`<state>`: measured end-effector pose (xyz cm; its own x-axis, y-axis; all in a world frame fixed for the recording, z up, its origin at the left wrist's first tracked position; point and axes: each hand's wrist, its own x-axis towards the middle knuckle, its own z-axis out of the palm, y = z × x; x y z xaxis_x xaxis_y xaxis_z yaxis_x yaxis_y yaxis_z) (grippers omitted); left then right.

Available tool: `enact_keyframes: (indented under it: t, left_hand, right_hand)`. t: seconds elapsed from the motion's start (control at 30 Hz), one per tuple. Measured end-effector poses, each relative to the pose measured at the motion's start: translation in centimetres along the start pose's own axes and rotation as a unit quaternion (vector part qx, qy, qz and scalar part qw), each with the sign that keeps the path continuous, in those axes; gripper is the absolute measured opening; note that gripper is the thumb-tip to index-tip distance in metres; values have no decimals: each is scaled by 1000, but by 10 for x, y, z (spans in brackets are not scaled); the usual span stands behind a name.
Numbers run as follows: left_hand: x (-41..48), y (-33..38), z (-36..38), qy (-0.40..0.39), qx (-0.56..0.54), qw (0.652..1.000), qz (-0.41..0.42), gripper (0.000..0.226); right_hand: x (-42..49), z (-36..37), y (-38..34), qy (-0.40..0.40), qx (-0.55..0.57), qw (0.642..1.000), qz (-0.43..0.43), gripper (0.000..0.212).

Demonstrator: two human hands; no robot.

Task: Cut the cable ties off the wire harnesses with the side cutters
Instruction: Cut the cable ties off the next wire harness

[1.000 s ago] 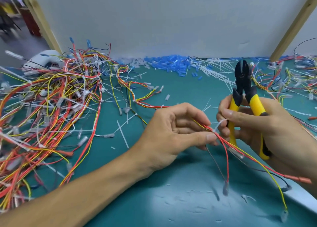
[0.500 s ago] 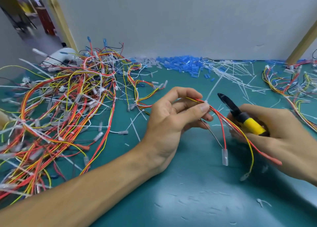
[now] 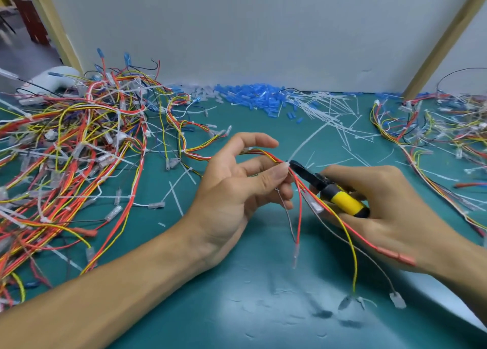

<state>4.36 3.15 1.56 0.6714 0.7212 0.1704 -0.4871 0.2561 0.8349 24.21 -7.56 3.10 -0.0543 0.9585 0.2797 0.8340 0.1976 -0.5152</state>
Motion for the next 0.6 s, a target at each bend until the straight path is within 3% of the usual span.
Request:
enact_keyframes:
  t: [0.33,0.6]
  left_hand:
    - [0,0,-2,-21,16,999,-34,34]
    - [2,1,-6,-40,5,997,-63,31]
  right_hand:
    - [-1,4,-1,20,-14,999,-26,4]
    - [-2,6,0,12,-15,1000,-13,10]
